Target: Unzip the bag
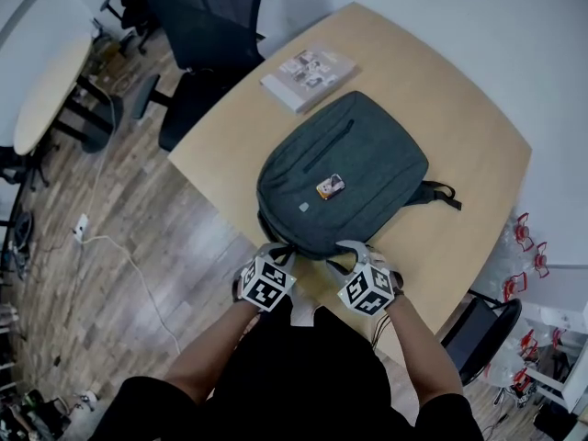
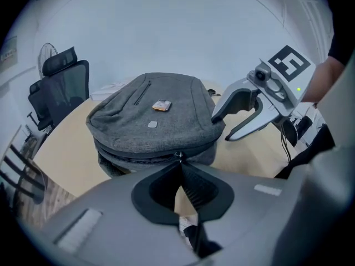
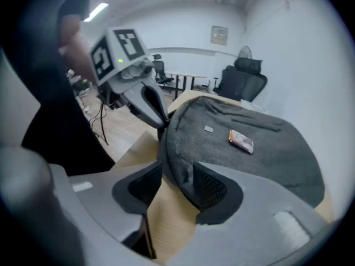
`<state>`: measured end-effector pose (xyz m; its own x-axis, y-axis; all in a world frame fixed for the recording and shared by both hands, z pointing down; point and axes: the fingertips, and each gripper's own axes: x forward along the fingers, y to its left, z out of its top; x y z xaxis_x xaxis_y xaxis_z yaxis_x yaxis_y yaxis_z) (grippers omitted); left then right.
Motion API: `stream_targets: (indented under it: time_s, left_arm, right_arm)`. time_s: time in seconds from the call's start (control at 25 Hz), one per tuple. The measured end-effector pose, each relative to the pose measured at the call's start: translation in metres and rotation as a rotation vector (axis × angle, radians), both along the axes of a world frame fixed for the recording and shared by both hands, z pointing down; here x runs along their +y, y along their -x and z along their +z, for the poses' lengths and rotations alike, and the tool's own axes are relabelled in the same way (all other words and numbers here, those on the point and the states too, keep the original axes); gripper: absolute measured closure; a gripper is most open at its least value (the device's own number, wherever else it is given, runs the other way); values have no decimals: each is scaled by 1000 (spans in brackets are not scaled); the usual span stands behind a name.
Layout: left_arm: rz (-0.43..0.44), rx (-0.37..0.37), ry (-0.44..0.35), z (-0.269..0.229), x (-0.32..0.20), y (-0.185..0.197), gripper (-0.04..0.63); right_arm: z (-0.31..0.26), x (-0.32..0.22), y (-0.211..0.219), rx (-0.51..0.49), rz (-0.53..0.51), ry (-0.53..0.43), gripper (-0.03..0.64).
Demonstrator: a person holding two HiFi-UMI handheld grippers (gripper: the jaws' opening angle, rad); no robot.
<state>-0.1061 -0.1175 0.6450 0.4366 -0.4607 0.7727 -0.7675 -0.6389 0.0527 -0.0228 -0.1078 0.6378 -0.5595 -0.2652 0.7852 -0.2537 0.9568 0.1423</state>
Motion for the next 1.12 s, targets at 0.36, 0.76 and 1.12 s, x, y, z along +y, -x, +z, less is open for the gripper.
stream_targets:
  time_s: [0.36, 0.76, 1.12]
  left_arm:
    - [2, 2, 0, -1, 1, 1, 569]
    - [-17, -40, -5, -2, 10, -5, 569]
    - [-52, 2, -22, -2, 7, -1, 566]
  right_arm:
    - [15, -51, -76, 237, -169, -156, 432]
    - [10, -63, -65, 29, 256, -10, 497]
    - [9, -60, -66, 70, 242, -61, 490]
